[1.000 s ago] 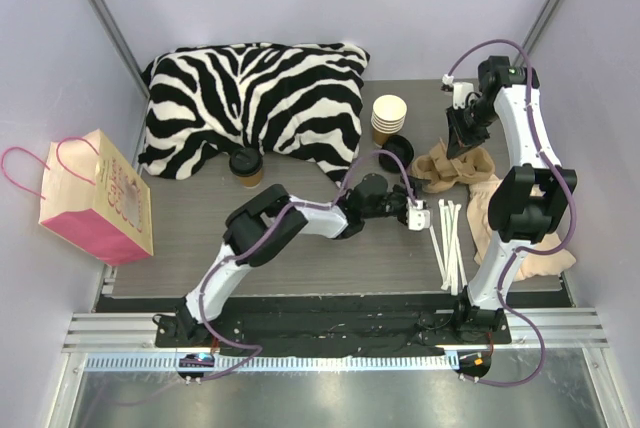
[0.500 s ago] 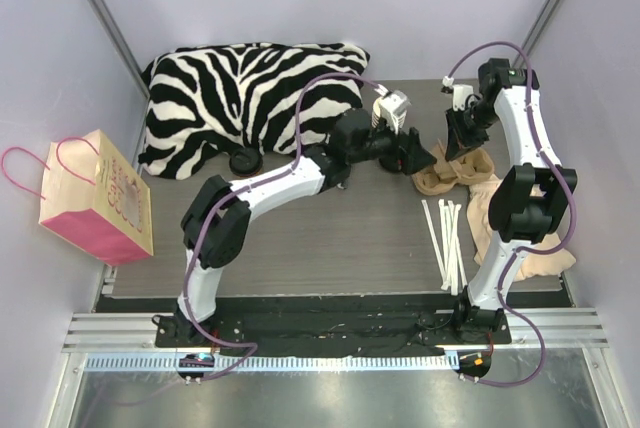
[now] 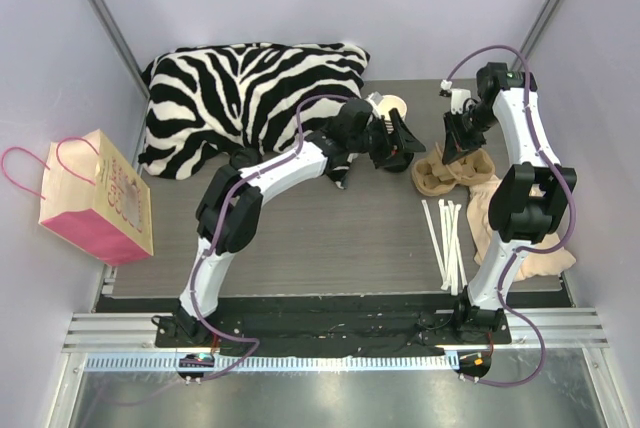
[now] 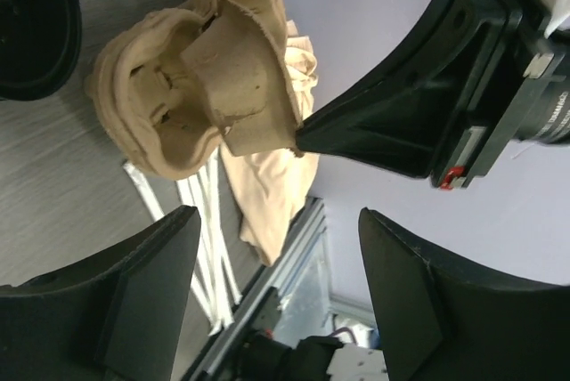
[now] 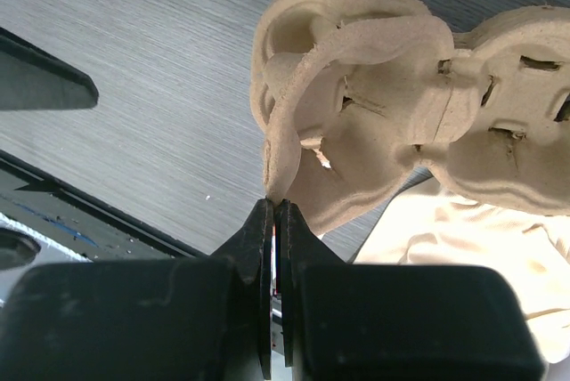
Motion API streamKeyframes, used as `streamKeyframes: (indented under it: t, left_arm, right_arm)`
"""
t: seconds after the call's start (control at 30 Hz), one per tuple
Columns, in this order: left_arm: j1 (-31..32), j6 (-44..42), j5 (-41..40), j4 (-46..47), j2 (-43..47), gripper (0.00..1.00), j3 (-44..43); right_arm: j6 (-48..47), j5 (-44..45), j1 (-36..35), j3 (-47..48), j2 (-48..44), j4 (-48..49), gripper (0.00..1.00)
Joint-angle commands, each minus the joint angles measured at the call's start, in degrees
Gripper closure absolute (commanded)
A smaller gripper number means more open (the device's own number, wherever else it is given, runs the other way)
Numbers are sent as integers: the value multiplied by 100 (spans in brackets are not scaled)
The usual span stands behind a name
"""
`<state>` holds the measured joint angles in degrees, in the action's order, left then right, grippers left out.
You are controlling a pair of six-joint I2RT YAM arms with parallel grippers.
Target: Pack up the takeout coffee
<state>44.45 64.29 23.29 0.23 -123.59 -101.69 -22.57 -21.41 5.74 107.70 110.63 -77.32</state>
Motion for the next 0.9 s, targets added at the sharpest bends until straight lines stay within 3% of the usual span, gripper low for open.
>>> streamKeyframes:
  t: [0.0, 0.33, 0.87]
  left_arm:
    - [29, 838, -175, -787, -330, 24, -833]
    - [214, 1164, -966, -1086, -780, 26, -1493]
    - [293, 1226, -1054, -823, -1396, 25, -2074]
  right_arm:
    - [7, -214, 15, -3, -156, -99, 99]
    - [24, -285, 15, -30, -191, -46, 99]
    - [-63, -382, 6, -39, -182, -99, 99]
